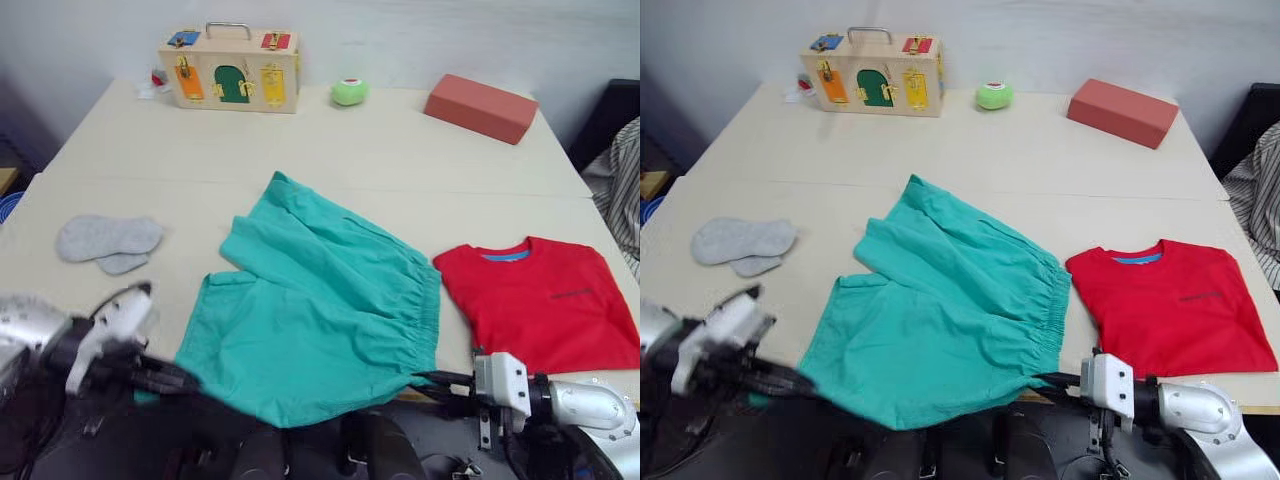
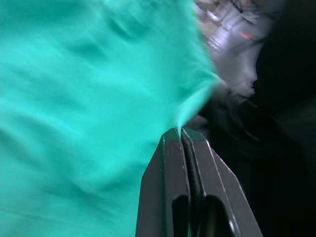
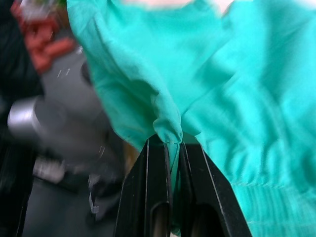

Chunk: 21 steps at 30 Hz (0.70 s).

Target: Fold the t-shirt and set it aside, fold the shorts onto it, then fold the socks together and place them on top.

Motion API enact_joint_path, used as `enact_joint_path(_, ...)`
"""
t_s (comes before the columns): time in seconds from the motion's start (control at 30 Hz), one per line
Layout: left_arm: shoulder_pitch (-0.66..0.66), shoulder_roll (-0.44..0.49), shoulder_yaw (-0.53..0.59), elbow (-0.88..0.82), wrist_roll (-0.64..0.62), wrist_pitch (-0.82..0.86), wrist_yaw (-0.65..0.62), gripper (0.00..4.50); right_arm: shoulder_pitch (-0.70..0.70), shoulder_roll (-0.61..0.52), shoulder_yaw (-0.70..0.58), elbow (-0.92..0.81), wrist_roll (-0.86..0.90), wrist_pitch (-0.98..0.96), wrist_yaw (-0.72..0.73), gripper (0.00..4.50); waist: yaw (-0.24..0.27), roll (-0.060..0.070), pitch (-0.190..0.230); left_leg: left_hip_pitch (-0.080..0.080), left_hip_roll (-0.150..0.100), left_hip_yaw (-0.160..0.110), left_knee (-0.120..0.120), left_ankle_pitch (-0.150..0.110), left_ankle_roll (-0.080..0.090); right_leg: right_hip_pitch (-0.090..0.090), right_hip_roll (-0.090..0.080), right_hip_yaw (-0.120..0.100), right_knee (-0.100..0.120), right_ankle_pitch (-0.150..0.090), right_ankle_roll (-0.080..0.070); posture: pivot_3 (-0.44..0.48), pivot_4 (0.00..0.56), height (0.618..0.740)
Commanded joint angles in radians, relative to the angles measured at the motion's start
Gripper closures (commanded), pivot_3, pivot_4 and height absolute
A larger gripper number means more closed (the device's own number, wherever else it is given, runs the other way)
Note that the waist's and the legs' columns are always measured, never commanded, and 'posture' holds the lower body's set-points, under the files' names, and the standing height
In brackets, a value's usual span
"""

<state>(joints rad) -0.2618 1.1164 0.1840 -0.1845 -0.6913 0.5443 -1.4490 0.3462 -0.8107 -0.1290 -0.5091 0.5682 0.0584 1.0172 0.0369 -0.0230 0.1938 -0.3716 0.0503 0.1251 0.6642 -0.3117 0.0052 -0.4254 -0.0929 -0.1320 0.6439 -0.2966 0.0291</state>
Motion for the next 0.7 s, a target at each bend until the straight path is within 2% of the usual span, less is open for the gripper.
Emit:
enact_joint_path(0.03,-0.257,-0.066,-0.097,0.200,0.097,-0.071,0.001,4.46,-0.030,0.008,-0.077,-0.079,0.154,0.136,-0.090,4.50,-0.001,-0.001,-0.001,0.000,0.000,0.000,0.000,0.000,0.000,0.000,0.000,0.000,0.000,0.002,0.000,0.000,0.150,0.740)
enact_joint_path(0.13,-0.550,-0.168,-0.220,0.494,0.281,-0.255,-0.021,4.46,-0.100,0.015,-0.106,-0.084,0.230,0.235,-0.168,4.50,-0.007,-0.003,-0.001,0.000,-0.001,0.002,0.000,0.001,-0.002,0.000,0.000,0.000,0.001,0.003,0.001,0.000,0.150,0.740)
enact_joint_path(0.23,-0.798,-0.291,-0.283,0.786,0.403,-0.431,-0.010,4.46,-0.189,0.054,-0.123,-0.060,0.276,0.288,-0.251,4.50,-0.012,-0.007,0.000,-0.001,-0.003,0.003,0.001,0.003,-0.004,-0.001,0.000,-0.001,0.000,0.004,0.002,0.000,0.150,0.740)
enact_joint_path(0.33,-0.999,-0.412,-0.309,1.068,0.506,-0.554,0.083,4.46,-0.290,0.089,-0.128,0.005,0.252,0.353,-0.363,4.50,-0.013,-0.010,0.001,-0.004,-0.003,0.004,0.003,0.004,-0.003,-0.003,0.002,-0.001,0.000,0.004,0.003,0.000,0.150,0.740)
enact_joint_path(0.4,-1.071,-0.455,-0.329,1.200,0.577,-0.648,0.150,4.46,-0.339,0.099,-0.114,0.047,0.202,0.375,-0.403,4.50,-0.017,-0.010,0.001,-0.004,-0.003,0.006,0.002,0.004,-0.001,-0.003,-0.001,0.000,-0.001,0.004,0.004,0.000,0.150,0.740)
enact_joint_path(0.47,-1.122,-0.499,-0.344,1.318,0.648,-0.732,0.278,4.46,-0.416,0.134,-0.083,0.122,0.140,0.386,-0.468,4.50,-0.024,-0.010,0.001,-0.004,-0.003,0.008,0.002,0.003,0.000,-0.004,-0.002,0.000,-0.003,0.004,0.004,0.000,0.150,0.740)
enact_joint_path(0.6,-1.170,-0.589,-0.302,1.448,0.689,-0.802,0.493,4.46,-0.527,0.209,-0.022,0.240,0.028,0.375,-0.534,4.50,-0.036,-0.011,0.001,-0.004,-0.004,0.008,0.002,0.003,0.001,-0.004,-0.003,0.000,-0.002,0.005,0.005,0.000,0.150,0.740)
enact_joint_path(0.67,-1.171,-0.613,-0.288,1.473,0.699,-0.817,0.536,4.46,-0.547,0.239,-0.005,0.266,-0.013,0.370,-0.553,4.50,-0.037,-0.011,0.002,-0.005,-0.003,0.008,0.002,0.003,0.000,-0.005,-0.003,0.000,-0.002,0.005,0.005,0.000,0.150,0.740)
enact_joint_path(0.7,-1.167,-0.620,-0.282,1.479,0.699,-0.820,0.517,4.46,-0.551,0.252,0.003,0.264,-0.024,0.362,-0.552,4.50,-0.038,-0.011,0.002,-0.005,-0.003,0.008,0.002,0.003,0.000,-0.005,-0.003,0.000,-0.001,0.005,0.005,0.000,0.150,0.740)
